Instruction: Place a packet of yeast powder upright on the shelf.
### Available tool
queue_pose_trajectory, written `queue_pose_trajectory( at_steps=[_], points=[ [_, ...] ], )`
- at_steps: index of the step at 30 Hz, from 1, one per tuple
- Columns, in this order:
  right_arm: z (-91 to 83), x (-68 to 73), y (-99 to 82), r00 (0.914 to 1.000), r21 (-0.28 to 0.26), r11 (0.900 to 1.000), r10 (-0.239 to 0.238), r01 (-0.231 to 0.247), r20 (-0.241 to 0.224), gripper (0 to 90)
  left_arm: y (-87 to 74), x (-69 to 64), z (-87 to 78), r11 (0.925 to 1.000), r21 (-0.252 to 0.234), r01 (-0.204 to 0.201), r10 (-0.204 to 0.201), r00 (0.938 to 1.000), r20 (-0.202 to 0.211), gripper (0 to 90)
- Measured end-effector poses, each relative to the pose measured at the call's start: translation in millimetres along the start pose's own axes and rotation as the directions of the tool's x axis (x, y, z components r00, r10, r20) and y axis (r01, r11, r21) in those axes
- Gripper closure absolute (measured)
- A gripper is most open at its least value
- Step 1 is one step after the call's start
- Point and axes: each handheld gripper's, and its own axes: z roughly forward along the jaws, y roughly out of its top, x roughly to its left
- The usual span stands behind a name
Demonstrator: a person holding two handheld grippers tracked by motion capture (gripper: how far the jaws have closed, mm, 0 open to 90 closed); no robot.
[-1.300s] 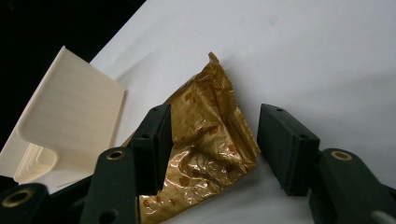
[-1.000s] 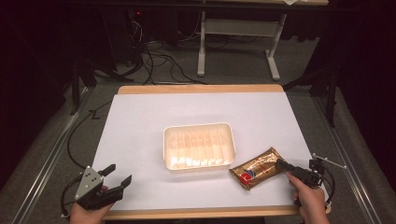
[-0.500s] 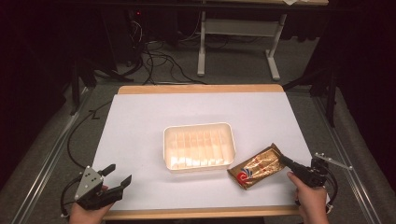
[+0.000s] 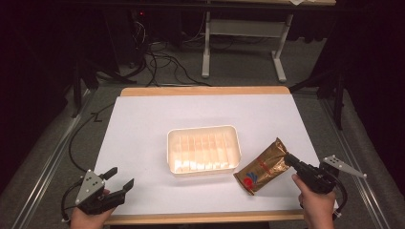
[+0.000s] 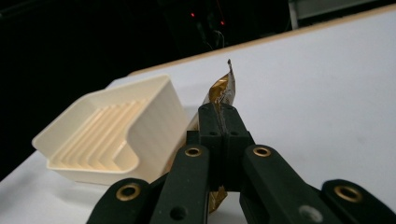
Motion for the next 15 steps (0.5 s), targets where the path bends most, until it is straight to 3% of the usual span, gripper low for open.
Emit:
queue_pose_trajectory(
  at_steps=[4, 9, 15],
  points=[
    [-5.1, 15.6, 6.3, 0.9972, -0.036, 0.9965, -0.075, 0.075, 0.003, 90.0, 0.3, -0.3, -0.7, 1.0, -0.003, -0.002, 0.002, 1.0, -0.001, 29.9],
    [-9.3, 33.8, 13.1, 0.987, -0.076, 0.9841, -0.159, 0.161, 0.022, 90.0, 1.0, -1.6, -1.2, 0.9999, -0.012, -0.006, 0.006, 1.0, -0.006, 30.0],
    [-8.7, 45.1, 18.1, 0.9803, -0.108, 0.9743, -0.196, 0.198, 0.023, 90.0, 1.1, -1.7, -2.1, 0.9997, -0.025, -0.009, 0.009, 0.9999, -0.009, 30.1]
  ],
)
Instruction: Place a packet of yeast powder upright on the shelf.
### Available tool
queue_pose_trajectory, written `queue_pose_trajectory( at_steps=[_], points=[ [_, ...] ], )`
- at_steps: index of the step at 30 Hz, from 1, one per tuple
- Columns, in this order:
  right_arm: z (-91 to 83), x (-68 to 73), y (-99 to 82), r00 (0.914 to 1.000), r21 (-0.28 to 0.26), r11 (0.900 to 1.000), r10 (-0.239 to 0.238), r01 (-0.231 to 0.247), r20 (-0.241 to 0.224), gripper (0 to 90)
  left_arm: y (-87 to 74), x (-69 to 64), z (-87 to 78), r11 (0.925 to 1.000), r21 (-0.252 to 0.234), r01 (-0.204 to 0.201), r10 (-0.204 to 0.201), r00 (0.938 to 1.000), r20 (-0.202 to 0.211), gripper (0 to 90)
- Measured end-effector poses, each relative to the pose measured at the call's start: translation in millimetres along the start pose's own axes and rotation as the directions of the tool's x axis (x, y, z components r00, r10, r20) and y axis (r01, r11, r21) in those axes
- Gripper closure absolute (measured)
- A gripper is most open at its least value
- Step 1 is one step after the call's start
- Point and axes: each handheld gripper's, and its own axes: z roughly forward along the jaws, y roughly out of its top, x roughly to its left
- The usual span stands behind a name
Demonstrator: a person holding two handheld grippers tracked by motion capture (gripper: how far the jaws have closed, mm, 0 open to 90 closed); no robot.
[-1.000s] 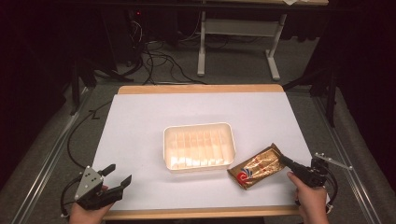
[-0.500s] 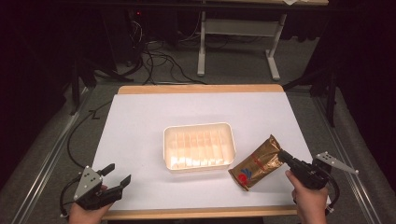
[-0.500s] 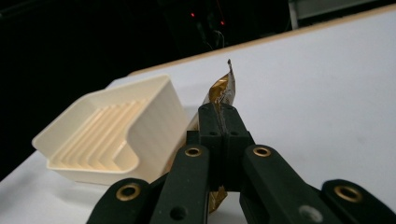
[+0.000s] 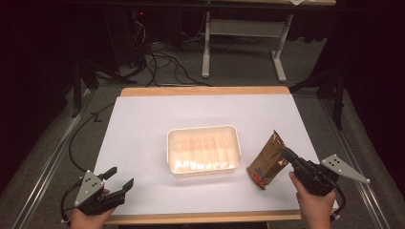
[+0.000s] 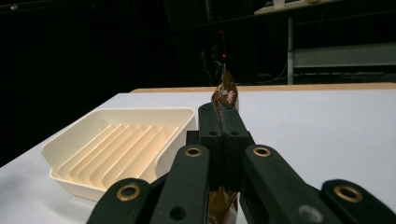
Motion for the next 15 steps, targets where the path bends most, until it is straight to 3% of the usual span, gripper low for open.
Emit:
queue_pose_trajectory(
  at_steps=[11, 15],
  points=[
    [2.7, 9.8, 12.1, 0.9986, -0.039, 0.9981, -0.046, 0.047, 0.025, 90.0, 0.9, -1.4, -0.5, 0.9997, -0.018, -0.015, 0.015, 0.9999, -0.004, 30.2],
    [3.5, 11.1, 18.0, 0.9992, -0.059, 0.9976, -0.035, 0.036, 0.019, 90.0, 1.1, -1.7, -0.7, 0.9996, -0.022, -0.019, 0.019, 0.9998, -0.002, 30.3]
  ],
)
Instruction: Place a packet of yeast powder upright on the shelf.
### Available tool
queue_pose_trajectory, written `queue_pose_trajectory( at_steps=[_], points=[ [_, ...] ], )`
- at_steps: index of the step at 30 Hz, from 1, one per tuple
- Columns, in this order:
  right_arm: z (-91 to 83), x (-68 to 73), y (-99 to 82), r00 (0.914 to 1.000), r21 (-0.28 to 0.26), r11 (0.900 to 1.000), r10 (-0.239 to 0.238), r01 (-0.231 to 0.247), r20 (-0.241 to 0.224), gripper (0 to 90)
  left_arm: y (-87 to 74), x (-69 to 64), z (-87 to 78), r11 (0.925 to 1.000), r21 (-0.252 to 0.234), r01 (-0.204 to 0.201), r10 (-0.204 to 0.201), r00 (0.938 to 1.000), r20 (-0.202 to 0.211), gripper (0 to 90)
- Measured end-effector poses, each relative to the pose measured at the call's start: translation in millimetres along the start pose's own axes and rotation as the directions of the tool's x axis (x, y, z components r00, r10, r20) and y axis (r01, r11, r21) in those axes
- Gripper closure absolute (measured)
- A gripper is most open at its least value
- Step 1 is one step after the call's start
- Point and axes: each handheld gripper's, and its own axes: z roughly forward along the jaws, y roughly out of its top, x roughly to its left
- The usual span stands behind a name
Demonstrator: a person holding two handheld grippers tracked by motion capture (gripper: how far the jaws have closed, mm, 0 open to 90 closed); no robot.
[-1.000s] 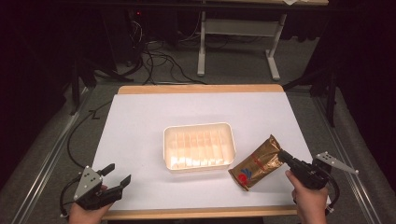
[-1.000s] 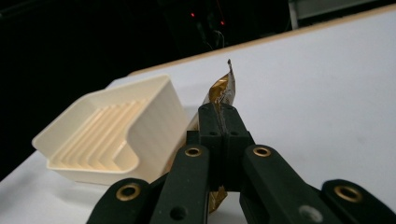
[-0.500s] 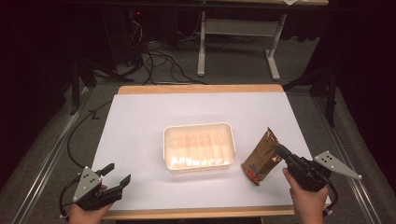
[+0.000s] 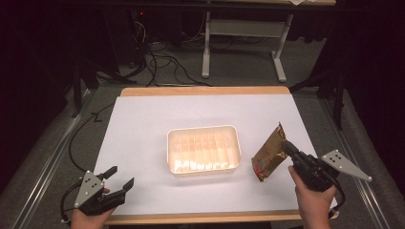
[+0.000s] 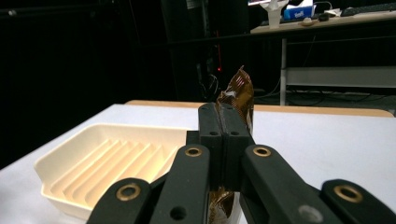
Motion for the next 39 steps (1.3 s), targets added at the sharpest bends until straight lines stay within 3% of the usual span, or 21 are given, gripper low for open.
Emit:
queue_pose_trajectory(
  at_steps=[7, 20, 27, 39],
  points=[
    [5.6, 7.1, 11.4, 0.9999, -0.029, 0.9996, 0.002, -0.002, -0.016, 90.0, 0.4, -0.3, -0.7, 1.0, -0.003, 0.0, 0.0, 1.0, 0.006, 30.2],
    [10.2, 33.3, 41.0, 0.9971, -0.093, 0.9949, -0.045, 0.039, -0.061, 90.0, 0.5, -0.1, -0.4, 1.0, -0.002, 0.0, 0.0, 1.0, 0.009, 30.3],
    [14.3, 44.2, 50.6, 0.9945, -0.12, 0.9921, -0.047, 0.035, -0.094, 90.0, 0.6, -0.1, -0.7, 1.0, -0.001, -0.003, 0.003, 1.0, 0.009, 30.2],
    [38.3, 63.9, 56.0, 0.9898, -0.111, 0.9932, -0.05, 0.035, -0.134, 90.0, 0.5, 0.4, -1.4, 1.0, -0.006, 0.002, -0.002, 1.0, 0.008, 30.2]
  ],
)
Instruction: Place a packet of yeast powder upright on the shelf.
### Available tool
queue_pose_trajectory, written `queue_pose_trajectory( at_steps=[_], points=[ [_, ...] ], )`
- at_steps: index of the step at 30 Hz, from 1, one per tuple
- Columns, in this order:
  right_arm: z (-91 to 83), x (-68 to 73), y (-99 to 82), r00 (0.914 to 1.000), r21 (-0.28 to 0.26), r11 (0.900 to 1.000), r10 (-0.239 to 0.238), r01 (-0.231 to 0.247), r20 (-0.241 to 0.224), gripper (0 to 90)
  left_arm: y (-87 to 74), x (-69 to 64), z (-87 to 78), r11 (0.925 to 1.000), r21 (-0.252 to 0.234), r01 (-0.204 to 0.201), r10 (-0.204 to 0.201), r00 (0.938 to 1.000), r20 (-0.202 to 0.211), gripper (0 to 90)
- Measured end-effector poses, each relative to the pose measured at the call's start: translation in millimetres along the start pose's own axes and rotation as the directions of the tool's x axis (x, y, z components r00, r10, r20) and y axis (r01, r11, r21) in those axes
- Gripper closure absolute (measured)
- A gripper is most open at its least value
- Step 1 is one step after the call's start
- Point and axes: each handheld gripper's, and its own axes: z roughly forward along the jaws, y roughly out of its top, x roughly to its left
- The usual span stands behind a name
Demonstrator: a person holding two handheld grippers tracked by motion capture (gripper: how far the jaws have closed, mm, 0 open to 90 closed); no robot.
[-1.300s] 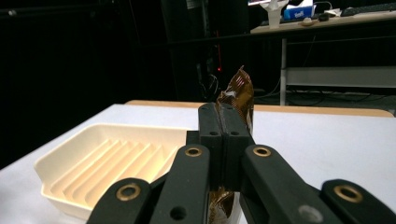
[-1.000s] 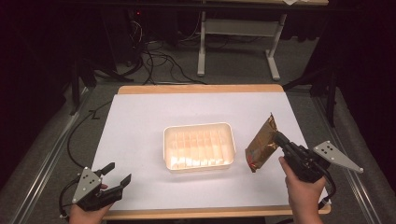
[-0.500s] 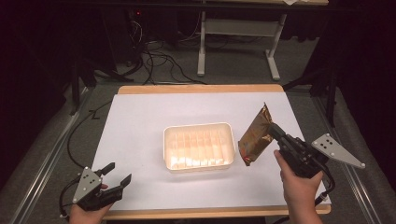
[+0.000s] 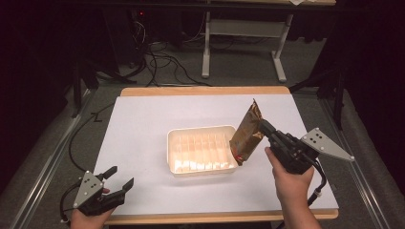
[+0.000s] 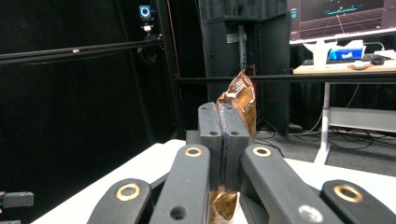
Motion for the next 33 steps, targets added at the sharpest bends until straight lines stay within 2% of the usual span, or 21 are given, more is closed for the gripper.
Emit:
queue_pose_trajectory(
  at_steps=[16, 33],
  points=[
    [40.5, 7.4, -17.0, 0.9999, 0.04, 0.9992, -0.001, 0.0, 0.013, 90.0, -0.2, 0.9, -0.8, 1.0, 0.001, 0.0, 0.0, 1.0, 0.006, 30.2],
    [60.8, 6.0, -24.3, 0.999, 0.079, 0.9968, -0.011, 0.008, 0.043, 90.0, -0.9, 0.7, -0.5, 1.0, 0.006, -0.004, 0.004, 1.0, 0.009, 30.2]
  ],
)
